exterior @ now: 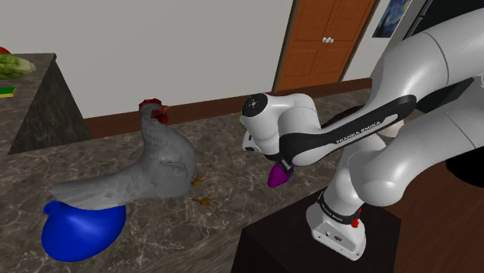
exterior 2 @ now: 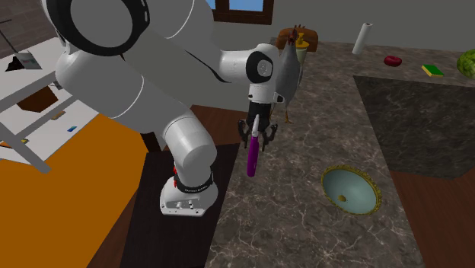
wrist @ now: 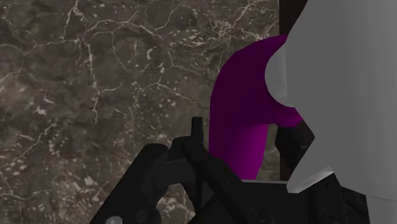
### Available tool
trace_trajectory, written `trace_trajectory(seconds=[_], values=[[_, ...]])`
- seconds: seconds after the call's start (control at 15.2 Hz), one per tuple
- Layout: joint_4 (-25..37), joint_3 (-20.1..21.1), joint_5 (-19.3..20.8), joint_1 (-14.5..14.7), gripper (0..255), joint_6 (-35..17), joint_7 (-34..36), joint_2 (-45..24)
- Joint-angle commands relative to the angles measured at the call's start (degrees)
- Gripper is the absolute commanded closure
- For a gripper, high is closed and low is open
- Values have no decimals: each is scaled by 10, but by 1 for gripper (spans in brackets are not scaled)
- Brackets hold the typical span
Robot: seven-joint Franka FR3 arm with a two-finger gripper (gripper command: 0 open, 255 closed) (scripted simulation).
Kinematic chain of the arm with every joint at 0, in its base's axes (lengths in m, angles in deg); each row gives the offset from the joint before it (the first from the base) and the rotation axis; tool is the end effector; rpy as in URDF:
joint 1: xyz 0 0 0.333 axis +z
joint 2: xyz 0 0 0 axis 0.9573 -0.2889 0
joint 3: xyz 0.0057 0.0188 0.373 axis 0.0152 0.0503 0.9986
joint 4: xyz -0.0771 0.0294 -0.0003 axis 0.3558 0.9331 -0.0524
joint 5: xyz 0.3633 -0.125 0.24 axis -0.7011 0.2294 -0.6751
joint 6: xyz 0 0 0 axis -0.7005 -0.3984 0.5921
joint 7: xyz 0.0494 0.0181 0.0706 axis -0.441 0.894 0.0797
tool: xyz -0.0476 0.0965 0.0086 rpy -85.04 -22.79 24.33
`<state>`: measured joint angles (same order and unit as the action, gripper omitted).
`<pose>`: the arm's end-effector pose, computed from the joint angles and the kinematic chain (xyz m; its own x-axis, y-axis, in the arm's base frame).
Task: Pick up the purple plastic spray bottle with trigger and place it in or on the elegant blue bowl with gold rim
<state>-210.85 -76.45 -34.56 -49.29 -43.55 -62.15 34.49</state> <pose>0.2632 0.1399 0.3265 0.2940 0.7994 -0.5240 0.9380 -0.3465 -0.0023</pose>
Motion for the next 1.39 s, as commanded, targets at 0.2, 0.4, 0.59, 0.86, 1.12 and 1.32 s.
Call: trace_trajectory(seconds=[0.2, 0.4, 0.59, 0.86, 1.12, 1.32], values=[[0, 0, 0, 0, 255, 0, 0, 0], [0, 0, 0, 0, 255, 0, 0, 0], [4, -1, -1, 1, 255, 10, -3, 7], [21, -2, -5, 3, 255, 49, -16, 31], [40, -4, -8, 5, 255, 86, -28, 51], [55, -5, -9, 5, 255, 113, -36, 63]])
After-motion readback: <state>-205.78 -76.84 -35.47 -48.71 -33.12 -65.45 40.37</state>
